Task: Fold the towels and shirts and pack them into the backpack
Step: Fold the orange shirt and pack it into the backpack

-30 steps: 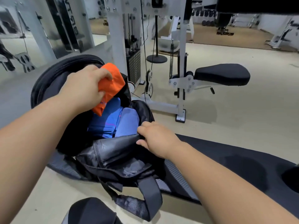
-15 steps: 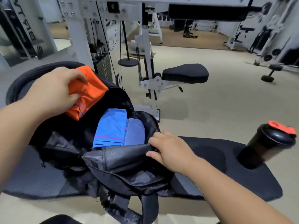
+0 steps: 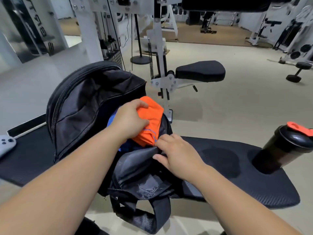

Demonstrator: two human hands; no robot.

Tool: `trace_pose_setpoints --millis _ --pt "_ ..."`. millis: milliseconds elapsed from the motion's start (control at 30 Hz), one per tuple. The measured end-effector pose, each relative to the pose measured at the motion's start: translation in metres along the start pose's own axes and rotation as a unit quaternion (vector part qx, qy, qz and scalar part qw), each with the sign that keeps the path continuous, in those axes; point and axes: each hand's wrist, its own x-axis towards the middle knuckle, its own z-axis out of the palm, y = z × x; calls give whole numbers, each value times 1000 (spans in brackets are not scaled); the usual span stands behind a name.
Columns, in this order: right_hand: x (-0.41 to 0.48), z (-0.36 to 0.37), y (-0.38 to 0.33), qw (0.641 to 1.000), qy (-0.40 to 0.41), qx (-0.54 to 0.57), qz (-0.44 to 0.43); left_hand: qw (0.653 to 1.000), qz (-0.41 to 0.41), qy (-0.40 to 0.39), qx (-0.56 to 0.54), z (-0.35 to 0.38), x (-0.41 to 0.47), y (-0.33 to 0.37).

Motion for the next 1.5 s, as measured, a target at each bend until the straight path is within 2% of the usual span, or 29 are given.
trace_pose_setpoints --millis 67,133,167,200,233,300,333,400,467,567,733,933,1067,1133,1233,1333,1400,1500 --pt "0 1 1 1000 -2 -1 2 996 -73 -18 -52 17 -3 -16" --pt "-2 2 2 1000 -5 5 1 990 -105 -48 -79 24 -7 -30" --pt "-3 3 2 1000 -4 8 -1 992 -91 -67 -51 25 -8 -35" --pt "-3 4 3 1000 -3 10 -2 994 -53 -92 29 23 -9 -37" --pt "-3 4 3 1000 -2 11 -2 983 -3 -104 153 20 -8 -38" --pt "-2 5 4 1000 -3 12 1 909 112 -62 397 10 -6 -34" --pt "-1 6 4 1000 -2 12 0 873 160 -46 459 6 -4 -33" --pt "0 7 4 1000 2 8 -5 828 236 -79 502 3 1 -38" --pt "0 7 5 1000 2 7 -5 804 278 -165 499 4 8 -50" --pt "-2 10 7 1000 5 6 -8 818 246 -234 464 7 13 -63" --pt "-6 14 10 1000 22 10 -13 847 190 -229 441 22 21 -73" --pt "-10 19 9 999 32 -14 -8 844 188 -222 451 39 30 -83" --pt "-8 19 10 1000 23 11 -17 846 169 -259 435 31 32 -73" --pt "-5 15 13 999 18 40 -24 866 134 -282 392 20 30 -60" --pt "11 7 32 999 19 40 -10 923 116 -233 283 4 12 -32" --pt "43 -5 56 999 -33 -8 -5 965 105 -156 185 -7 -33 2" --pt "65 -12 67 995 -78 -52 -30 966 93 -126 206 -6 -67 18" --pt "83 -22 72 986 -108 -97 -83 928 135 -71 339 12 -98 17"
